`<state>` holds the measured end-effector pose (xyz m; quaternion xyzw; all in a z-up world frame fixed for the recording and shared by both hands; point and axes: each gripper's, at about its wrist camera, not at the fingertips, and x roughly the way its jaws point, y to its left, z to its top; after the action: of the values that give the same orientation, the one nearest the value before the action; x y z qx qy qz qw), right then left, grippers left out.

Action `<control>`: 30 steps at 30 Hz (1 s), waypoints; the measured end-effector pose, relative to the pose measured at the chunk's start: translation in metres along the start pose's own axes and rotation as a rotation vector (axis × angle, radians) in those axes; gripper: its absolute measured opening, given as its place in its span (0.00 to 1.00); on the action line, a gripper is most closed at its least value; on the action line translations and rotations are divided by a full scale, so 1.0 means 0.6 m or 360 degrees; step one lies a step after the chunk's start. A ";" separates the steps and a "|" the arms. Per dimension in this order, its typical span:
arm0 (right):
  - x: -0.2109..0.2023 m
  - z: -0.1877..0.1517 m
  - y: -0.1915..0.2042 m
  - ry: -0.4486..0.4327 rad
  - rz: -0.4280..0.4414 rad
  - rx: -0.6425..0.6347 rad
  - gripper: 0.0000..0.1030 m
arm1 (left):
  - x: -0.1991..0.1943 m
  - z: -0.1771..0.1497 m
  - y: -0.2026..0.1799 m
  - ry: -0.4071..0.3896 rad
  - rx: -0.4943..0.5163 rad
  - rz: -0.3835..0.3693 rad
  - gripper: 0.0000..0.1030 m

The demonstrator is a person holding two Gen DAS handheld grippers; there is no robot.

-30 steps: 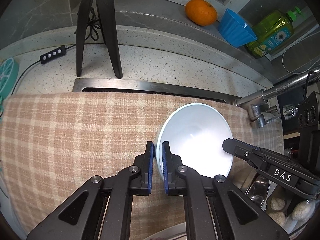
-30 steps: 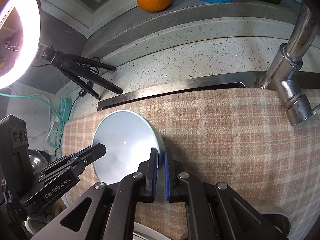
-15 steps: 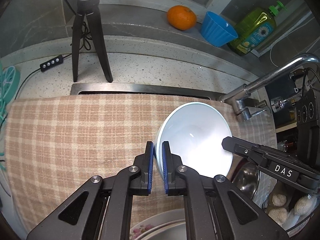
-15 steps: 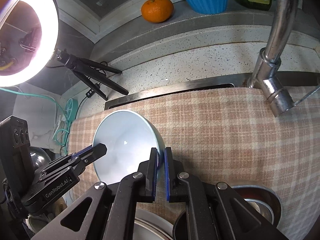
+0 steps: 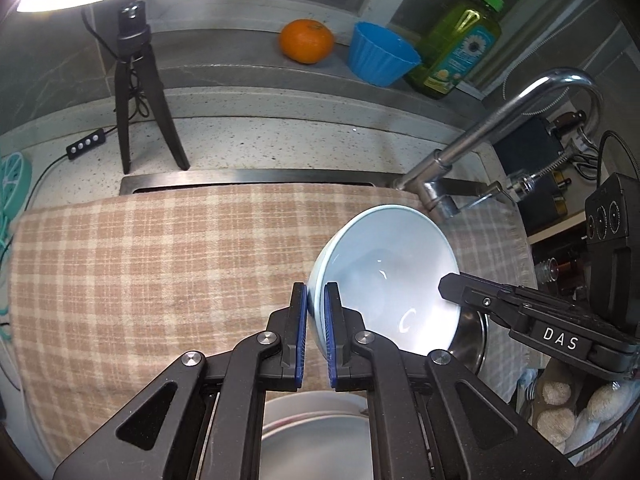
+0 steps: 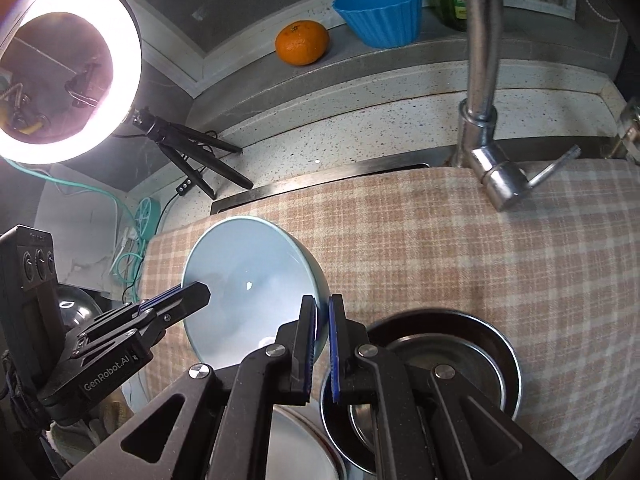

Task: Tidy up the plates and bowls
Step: 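Carry the white bowl with both grippers over the nested steel bowls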

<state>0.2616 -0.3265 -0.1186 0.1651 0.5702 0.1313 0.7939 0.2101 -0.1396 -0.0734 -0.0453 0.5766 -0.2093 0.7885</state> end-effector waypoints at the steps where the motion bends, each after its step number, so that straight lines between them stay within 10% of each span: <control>1: -0.005 -0.004 -0.004 -0.0003 -0.0002 0.0004 0.06 | -0.002 -0.002 -0.006 0.0000 0.0009 -0.0008 0.07; 30: -0.081 -0.067 -0.061 -0.0097 0.0024 0.0111 0.06 | -0.035 -0.042 -0.094 -0.0063 0.0134 -0.0010 0.07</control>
<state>0.2087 -0.3747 -0.1037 0.2009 0.5486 0.1123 0.8038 0.1657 -0.1783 -0.0454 -0.0179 0.5515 -0.2349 0.8002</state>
